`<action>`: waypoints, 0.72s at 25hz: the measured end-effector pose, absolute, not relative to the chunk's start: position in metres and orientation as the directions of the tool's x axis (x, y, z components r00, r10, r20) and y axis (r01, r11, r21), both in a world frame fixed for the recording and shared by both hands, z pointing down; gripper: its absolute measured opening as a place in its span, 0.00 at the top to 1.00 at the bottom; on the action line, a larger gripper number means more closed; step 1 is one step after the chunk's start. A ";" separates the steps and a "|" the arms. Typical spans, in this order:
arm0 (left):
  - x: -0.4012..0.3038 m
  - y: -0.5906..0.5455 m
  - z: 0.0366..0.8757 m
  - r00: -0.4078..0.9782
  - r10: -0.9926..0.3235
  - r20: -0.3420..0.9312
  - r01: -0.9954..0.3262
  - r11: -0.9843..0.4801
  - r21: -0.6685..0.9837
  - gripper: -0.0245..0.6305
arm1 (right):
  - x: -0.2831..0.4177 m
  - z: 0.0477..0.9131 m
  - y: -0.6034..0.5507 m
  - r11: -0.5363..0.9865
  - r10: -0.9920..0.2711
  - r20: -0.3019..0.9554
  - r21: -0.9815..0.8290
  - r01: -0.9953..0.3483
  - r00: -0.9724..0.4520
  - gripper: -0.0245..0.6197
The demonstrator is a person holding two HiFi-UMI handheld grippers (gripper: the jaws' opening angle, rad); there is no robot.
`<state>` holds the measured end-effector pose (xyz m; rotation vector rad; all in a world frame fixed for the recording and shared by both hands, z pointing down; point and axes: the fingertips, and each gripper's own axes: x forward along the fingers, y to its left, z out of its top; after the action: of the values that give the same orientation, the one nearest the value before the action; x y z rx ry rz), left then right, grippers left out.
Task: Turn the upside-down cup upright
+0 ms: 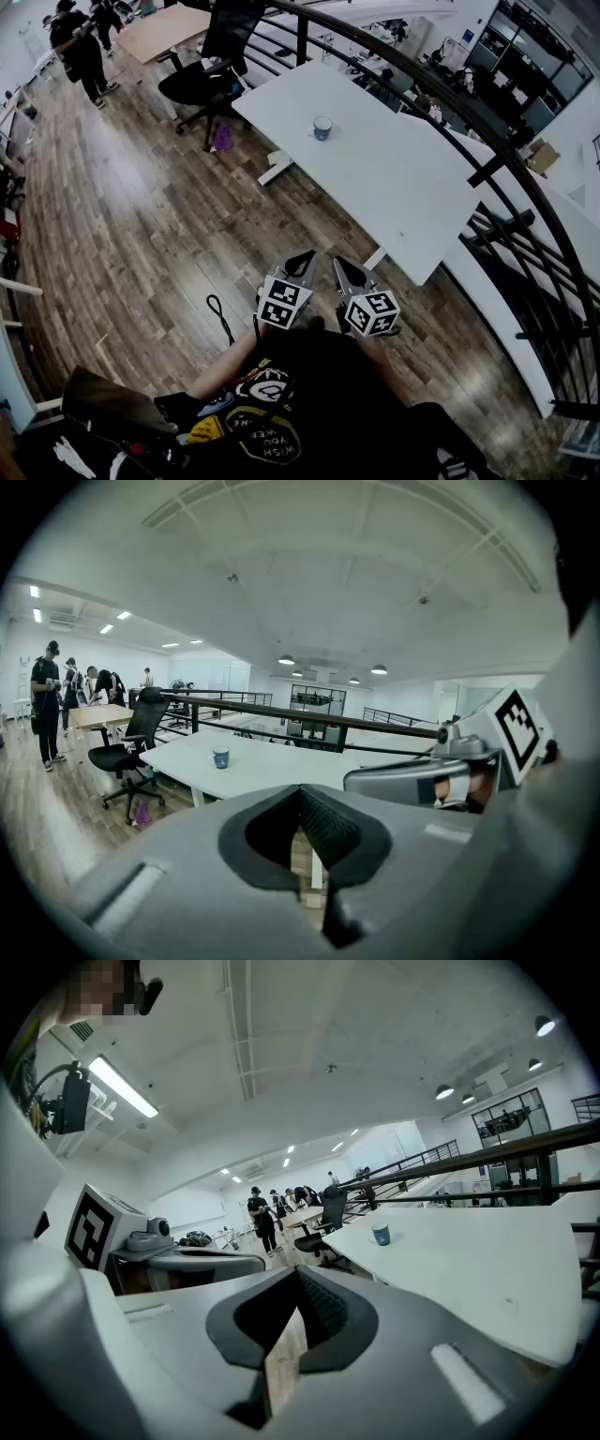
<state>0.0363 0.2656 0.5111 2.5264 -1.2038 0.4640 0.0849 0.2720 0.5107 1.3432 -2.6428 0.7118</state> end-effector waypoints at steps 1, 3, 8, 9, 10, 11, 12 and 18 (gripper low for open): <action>0.035 0.266 0.511 0.597 -0.689 0.412 -0.787 -0.603 0.132 0.96 | 0.083 0.511 0.273 0.506 -0.739 0.286 -0.362 -0.783 -0.610 0.96; 0.032 0.267 0.511 0.597 -0.688 0.411 -0.786 -0.603 0.132 0.96 | 0.078 0.511 0.275 0.509 -0.736 0.288 -0.361 -0.781 -0.613 0.96; 0.028 0.273 0.515 0.595 -0.690 0.412 -0.789 -0.599 0.135 0.96 | 0.075 0.515 0.280 0.513 -0.732 0.290 -0.363 -0.778 -0.617 0.96; 0.027 0.273 0.515 0.594 -0.691 0.412 -0.790 -0.598 0.136 0.96 | 0.074 0.516 0.281 0.514 -0.731 0.290 -0.363 -0.778 -0.618 0.96; 0.025 0.273 0.515 0.593 -0.692 0.411 -0.791 -0.597 0.136 0.96 | 0.072 0.515 0.281 0.515 -0.730 0.290 -0.363 -0.777 -0.619 0.96; 0.024 0.273 0.514 0.592 -0.694 0.411 -0.792 -0.595 0.137 0.96 | 0.071 0.514 0.280 0.516 -0.728 0.291 -0.363 -0.776 -0.620 0.96; 0.022 0.273 0.512 0.591 -0.695 0.410 -0.793 -0.593 0.137 0.96 | 0.069 0.513 0.280 0.518 -0.726 0.293 -0.362 -0.775 -0.623 0.96; 0.009 0.275 0.516 0.578 -0.701 0.417 -0.804 -0.578 0.141 0.96 | 0.058 0.514 0.281 0.520 -0.726 0.274 -0.381 -0.764 -0.631 0.96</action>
<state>0.0088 0.2751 0.5157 2.4972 -1.2305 0.4577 0.0580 0.2808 0.5138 1.3110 -2.6681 0.7307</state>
